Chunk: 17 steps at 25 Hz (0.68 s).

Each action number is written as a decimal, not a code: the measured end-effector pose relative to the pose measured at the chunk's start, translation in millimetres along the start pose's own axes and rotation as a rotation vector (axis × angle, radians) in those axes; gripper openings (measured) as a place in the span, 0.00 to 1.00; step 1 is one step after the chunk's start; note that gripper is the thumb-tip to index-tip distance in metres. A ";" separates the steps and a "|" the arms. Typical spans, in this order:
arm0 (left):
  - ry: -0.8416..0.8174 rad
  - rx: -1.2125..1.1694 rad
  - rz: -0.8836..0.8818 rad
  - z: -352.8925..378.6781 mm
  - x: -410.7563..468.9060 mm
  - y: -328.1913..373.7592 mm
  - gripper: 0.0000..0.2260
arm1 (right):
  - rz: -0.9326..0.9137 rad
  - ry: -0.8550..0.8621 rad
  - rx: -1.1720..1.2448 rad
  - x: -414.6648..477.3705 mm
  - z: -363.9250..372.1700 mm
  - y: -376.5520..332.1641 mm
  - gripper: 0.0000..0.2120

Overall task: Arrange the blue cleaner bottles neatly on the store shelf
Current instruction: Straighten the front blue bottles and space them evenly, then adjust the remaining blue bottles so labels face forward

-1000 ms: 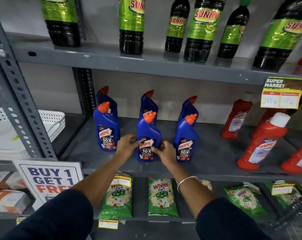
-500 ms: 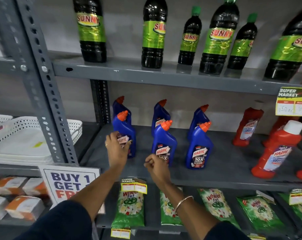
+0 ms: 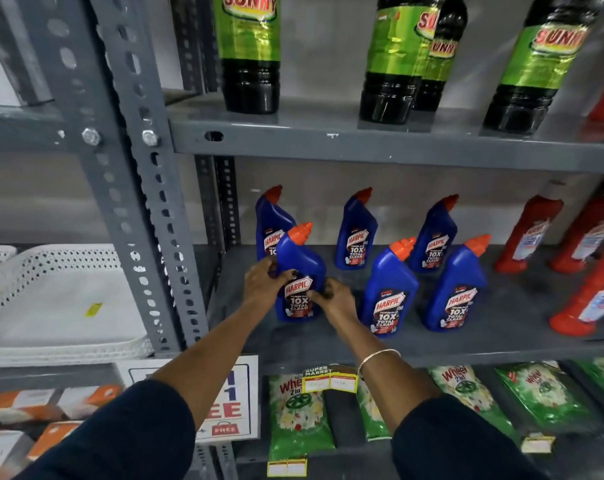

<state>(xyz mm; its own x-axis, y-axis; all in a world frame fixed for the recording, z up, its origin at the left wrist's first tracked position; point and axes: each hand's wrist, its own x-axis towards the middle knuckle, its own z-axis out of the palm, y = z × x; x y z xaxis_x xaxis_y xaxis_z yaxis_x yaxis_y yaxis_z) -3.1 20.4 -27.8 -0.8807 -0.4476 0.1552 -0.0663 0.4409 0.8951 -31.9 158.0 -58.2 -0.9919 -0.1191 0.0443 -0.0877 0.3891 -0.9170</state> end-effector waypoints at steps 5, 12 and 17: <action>-0.108 -0.051 0.027 -9.1 -11.9 0.1 0.15 | 0.020 0.001 0.000 -15.9 -5.7 2.9 0.14; -0.208 -0.018 0.051 -25.1 -45.3 4.8 0.16 | 0.005 -0.045 -0.026 -46.4 -16.6 7.2 0.18; -0.243 -0.100 0.033 -30.3 -51.9 20.8 0.19 | 0.011 -0.114 0.003 -51.7 -16.8 10.8 0.20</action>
<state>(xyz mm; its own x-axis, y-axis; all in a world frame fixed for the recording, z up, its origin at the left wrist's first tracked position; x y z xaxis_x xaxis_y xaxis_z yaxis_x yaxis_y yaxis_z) 55.4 29.2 -4.6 -0.9692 -0.2287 0.0910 0.0006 0.3675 0.9300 17.0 183.7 -63.8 -0.9758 -0.2182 -0.0115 -0.0760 0.3883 -0.9184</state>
